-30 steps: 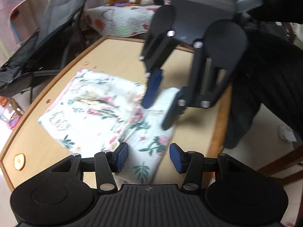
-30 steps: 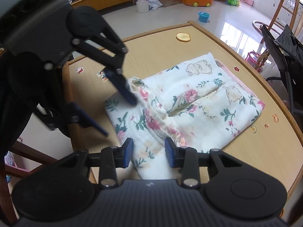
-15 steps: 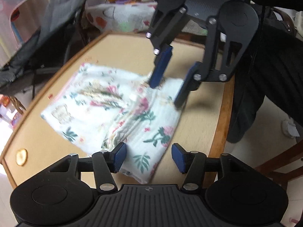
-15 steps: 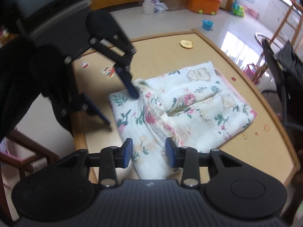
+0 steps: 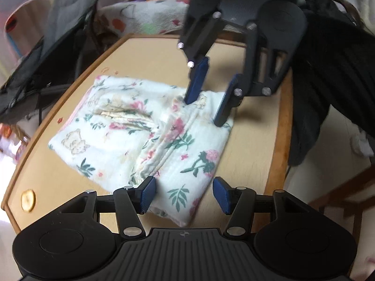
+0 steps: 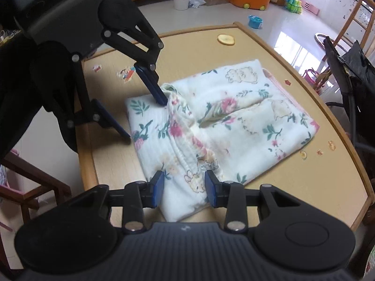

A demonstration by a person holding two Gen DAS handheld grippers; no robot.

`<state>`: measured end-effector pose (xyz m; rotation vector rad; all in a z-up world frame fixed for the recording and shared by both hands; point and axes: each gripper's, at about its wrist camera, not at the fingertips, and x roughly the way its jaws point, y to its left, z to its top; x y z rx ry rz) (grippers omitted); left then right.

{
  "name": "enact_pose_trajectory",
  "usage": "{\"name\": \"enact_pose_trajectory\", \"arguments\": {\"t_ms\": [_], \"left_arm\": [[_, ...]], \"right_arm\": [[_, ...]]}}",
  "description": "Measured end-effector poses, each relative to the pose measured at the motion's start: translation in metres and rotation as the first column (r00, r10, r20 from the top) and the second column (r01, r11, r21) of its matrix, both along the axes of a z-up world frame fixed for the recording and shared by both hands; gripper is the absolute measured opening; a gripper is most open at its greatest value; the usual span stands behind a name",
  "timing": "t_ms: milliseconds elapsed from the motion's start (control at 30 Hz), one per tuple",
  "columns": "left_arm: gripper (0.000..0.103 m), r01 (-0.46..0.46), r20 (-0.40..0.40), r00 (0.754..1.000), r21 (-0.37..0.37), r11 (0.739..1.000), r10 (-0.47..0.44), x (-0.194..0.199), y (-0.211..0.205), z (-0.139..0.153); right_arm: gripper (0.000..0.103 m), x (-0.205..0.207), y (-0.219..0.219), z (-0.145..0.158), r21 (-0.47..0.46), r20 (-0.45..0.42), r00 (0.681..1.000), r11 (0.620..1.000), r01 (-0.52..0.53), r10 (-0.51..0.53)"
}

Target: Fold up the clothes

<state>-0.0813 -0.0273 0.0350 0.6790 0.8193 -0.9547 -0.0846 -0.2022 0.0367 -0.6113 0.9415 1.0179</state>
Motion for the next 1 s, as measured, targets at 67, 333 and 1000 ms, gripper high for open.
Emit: {"name": "enact_pose_trajectory", "arguments": {"t_ms": [67,333,1000], "left_arm": [[0.059,0.014,0.002,1.0,0.009,1.0,-0.015,-0.001,0.001,0.0],[0.06,0.022,-0.005,1.0,0.008,1.0,-0.022,0.001,0.001,-0.001],[0.061,0.075,0.028,0.997,0.006,0.997,-0.075,-0.002,0.005,-0.002]], "right_arm": [[0.038,0.002,-0.002,0.002,0.012,-0.009,1.0,1.0,0.013,-0.013],[0.038,-0.019,-0.009,0.038,0.011,0.13,0.991,0.999,-0.043,0.041],[0.038,-0.037,0.014,-0.004,-0.165,0.151,0.962,0.965,-0.204,0.229]]}}
